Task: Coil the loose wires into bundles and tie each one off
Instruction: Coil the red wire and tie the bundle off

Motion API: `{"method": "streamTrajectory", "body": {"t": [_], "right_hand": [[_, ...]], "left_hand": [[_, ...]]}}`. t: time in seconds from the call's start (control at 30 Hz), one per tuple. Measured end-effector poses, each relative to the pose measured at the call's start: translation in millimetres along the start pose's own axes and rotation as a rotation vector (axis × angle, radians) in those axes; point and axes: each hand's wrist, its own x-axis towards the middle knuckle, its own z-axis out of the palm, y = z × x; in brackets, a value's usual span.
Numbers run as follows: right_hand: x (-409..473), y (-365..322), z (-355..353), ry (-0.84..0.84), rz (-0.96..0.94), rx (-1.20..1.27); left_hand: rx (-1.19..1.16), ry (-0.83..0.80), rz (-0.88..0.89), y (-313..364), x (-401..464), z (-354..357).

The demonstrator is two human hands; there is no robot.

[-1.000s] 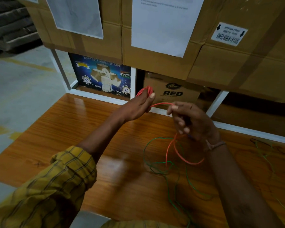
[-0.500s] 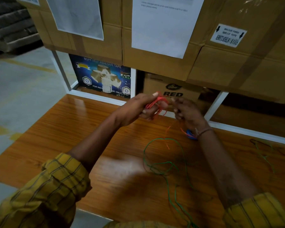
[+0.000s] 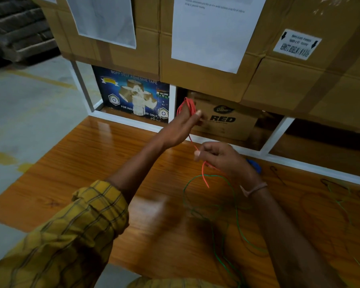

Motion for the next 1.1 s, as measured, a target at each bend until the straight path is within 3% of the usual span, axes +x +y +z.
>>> {"method": "streamTrajectory", "body": {"t": [0.07,0.17,0.33,0.47,0.6,0.77,0.97,1.1], "right_hand": [[0,-5,-13,0.032,-0.034,-0.065],[-2,-11,-35,0.095,-0.044,-0.065],[-3,-17,-77,0.139,-0.022,0.563],[12,-17,-102,0.187,-0.055,0.726],[33,-16,-117,0.275,-0.056,0.675],[52,-9,-121,0.33,-0.024,0.609],[59,4,-105,0.429,0.027,0.324],[58,7,-88,0.399,0.139,0.112]], "left_hand": [[0.239,-0.073,0.02,-6,-3,2],[0.348,-0.125,0.059,-13,-7,5],[0.265,-0.181,-0.051,-25,-21,-2],[0.302,-0.224,-0.098,-36,-31,0],[0.423,-0.291,-0.097,-54,-38,6],[0.374,-0.335,-0.05,-54,-52,17],[-0.159,-0.407,-0.001,-50,-53,16],[-0.276,-0.359,0.006,-36,-44,14]]}}
